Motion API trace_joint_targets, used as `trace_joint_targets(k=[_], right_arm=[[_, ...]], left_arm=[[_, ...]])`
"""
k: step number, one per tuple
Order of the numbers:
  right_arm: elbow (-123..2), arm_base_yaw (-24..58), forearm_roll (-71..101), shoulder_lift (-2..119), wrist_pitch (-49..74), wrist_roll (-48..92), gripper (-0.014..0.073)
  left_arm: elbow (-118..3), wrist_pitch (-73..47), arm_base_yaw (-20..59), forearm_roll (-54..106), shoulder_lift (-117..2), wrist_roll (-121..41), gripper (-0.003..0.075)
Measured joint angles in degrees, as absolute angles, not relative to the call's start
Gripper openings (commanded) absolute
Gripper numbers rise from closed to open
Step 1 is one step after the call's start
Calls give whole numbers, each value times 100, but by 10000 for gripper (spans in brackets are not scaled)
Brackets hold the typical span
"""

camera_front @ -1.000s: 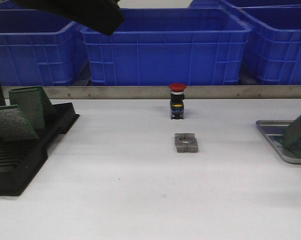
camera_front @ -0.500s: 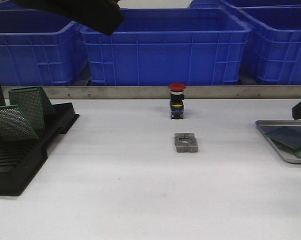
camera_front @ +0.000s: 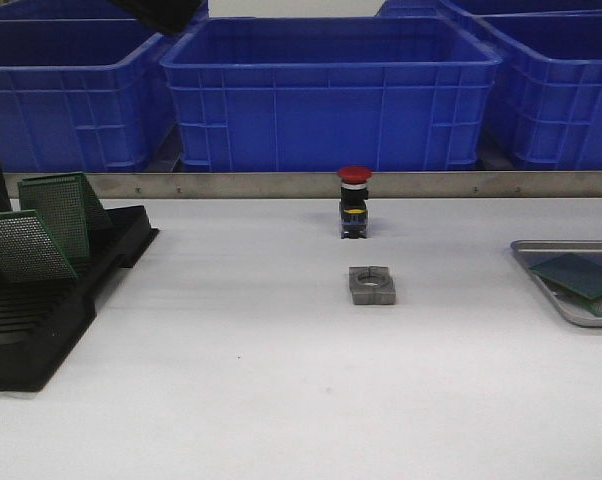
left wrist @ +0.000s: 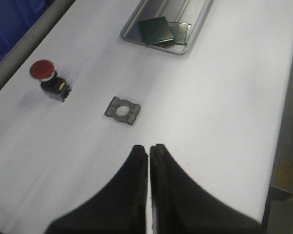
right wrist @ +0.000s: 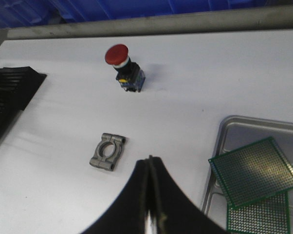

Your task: Place circuit board on tray

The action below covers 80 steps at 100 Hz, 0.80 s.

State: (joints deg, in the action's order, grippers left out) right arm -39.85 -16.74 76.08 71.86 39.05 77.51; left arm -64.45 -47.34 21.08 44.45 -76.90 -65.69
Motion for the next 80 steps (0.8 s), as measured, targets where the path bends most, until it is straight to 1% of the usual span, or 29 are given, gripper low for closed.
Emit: trace_joint_targets(k=[8, 21, 48, 62, 80], right_arm=[[-3898, -1516, 7597, 6826, 3737, 7751, -61], [-3688, -906, 7560, 6308, 3266, 7780, -61], [-3265, 569, 7527, 5661, 2237, 7860, -61], [-3066, 960, 7527, 5407, 1836, 7884, -61], [-2896, 1046, 7527, 4906, 1691, 7883, -61]], left_arm=[[-6445, -4661, 1870, 4445, -7690, -6187, -20], [-6326, -4283, 1553, 4445, -7473, -5687, -20], [-5457, -2774, 1441, 3814, -6233, -4485, -20], [-4797, -2189, 1441, 3657, -5504, -4135, -20], [-3914, -1552, 1428, 3659, -4672, -4008, -20]])
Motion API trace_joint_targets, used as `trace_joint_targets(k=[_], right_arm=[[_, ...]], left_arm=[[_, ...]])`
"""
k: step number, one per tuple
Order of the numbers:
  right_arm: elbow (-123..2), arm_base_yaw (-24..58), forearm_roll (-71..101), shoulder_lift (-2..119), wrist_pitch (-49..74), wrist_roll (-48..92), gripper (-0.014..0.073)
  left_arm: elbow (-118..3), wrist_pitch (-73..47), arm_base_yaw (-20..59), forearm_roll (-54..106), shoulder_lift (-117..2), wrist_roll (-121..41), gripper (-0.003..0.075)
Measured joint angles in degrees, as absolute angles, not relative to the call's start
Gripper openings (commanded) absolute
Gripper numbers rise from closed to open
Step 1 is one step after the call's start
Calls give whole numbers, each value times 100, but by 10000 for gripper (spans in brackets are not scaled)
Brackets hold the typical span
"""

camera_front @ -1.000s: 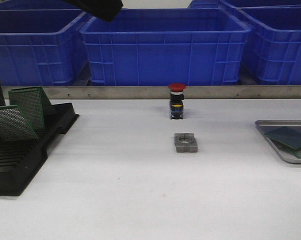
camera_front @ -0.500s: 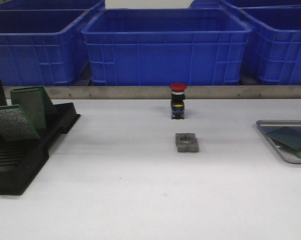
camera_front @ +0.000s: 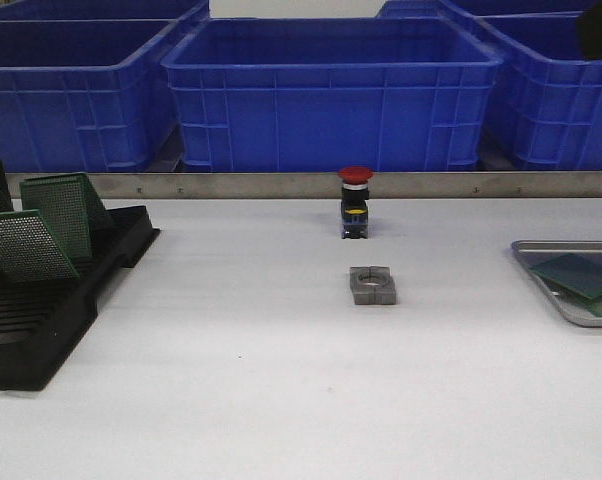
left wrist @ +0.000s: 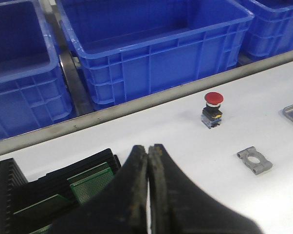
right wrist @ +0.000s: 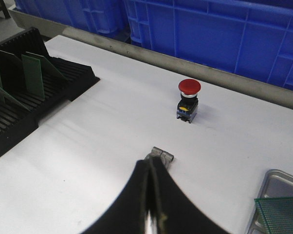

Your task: Place circuit board on tray

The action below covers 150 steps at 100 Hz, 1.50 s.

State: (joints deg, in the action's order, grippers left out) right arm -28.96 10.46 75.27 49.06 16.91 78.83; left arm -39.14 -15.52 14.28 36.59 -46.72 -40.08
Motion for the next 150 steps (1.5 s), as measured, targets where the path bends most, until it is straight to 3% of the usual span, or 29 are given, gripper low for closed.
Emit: trace_joint_targets(k=[73, 150], right_arm=[[-1517, 1046, 7537, 1119, 1597, 7916, -61], [-1418, 1046, 7548, 867, 1597, 7916, -61]], left_arm=[[-1616, -920, 1428, 3679, -1412, -3994, -20], [-1479, -890, 1428, 3679, -1146, -3994, -20]])
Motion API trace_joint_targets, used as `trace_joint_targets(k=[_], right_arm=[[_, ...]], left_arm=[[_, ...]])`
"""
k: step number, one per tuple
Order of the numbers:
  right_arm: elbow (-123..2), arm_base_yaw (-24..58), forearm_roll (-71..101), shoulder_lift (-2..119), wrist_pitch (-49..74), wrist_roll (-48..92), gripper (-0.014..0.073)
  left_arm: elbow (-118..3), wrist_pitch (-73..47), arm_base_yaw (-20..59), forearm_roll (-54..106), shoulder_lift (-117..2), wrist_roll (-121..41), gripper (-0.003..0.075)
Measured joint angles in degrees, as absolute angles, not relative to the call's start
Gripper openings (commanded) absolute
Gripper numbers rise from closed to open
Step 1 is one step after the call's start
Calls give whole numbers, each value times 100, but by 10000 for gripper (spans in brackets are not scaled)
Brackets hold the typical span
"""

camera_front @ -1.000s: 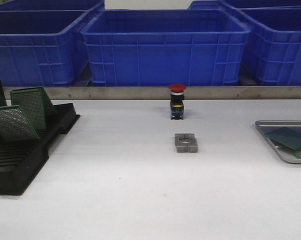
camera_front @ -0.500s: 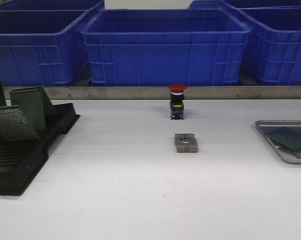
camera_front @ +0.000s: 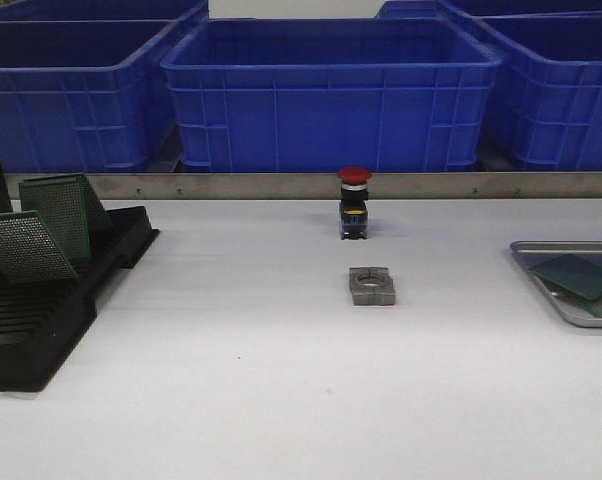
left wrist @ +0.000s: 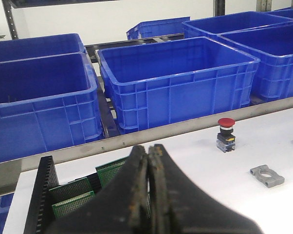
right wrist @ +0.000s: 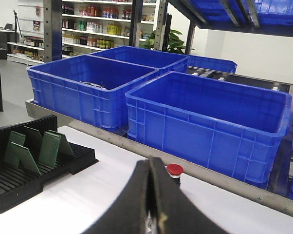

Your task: Place circuit board on tray

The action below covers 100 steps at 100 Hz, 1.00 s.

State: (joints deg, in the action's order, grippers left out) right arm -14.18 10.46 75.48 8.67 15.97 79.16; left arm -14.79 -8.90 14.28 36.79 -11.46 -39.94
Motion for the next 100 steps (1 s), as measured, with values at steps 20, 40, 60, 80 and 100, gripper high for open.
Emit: trace_joint_targets(k=[20, 40, 60, 80, 100], right_arm=[[-1418, 1046, 7558, 867, 1597, 7916, -61], [-1418, 1046, 7558, 867, 1597, 7916, -61], [-1418, 1046, 7558, 867, 1597, 7916, -61], [-1418, 1046, 7558, 867, 1597, 7916, -61], [-1405, 1046, 7558, 867, 1620, 7916, -61]], left_arm=[[-1455, -845, 1428, 3679, -1146, -3994, -20], [-1272, -511, 1163, 2912, -1146, -3138, -20], [-814, -750, 592, 550, -855, -269, -20], [-56, -771, 254, -162, -128, 469, -20], [0, -1029, 208, -256, 34, 523, -20]])
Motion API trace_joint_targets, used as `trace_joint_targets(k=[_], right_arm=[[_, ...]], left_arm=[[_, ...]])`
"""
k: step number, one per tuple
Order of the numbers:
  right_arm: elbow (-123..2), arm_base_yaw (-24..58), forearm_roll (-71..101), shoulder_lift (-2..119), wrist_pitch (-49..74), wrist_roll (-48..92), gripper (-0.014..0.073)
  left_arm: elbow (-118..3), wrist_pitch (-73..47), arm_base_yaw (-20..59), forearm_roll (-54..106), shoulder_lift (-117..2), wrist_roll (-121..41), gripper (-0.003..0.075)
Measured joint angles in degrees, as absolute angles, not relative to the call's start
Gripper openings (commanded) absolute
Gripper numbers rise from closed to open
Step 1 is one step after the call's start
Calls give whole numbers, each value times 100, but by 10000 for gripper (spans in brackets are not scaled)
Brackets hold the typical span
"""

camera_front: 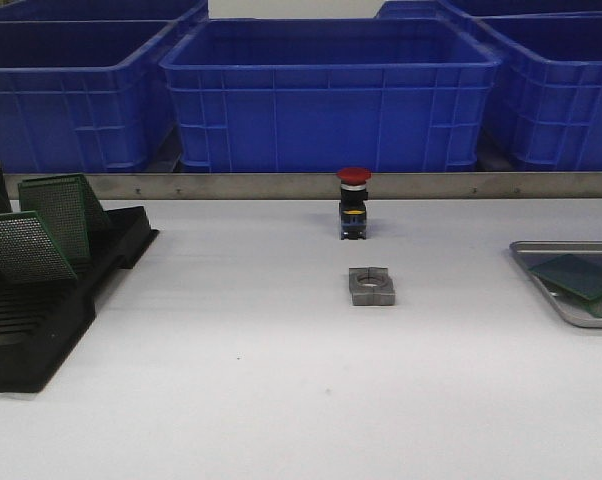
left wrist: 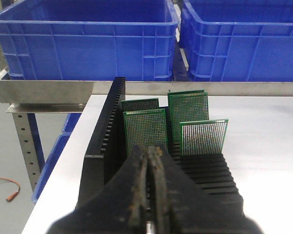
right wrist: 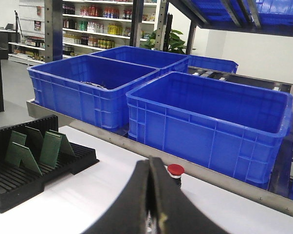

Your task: Place circuit board on tray

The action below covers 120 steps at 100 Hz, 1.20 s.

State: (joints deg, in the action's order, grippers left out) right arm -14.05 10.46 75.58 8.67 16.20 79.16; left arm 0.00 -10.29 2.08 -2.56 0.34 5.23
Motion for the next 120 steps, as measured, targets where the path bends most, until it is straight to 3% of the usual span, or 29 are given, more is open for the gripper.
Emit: trace_joint_targets(k=[120], right_arm=[[-1405, 1046, 7587, 867, 1694, 7916, -61]], left_arm=[[0, -1097, 176, -278, 34, 523, -20]])
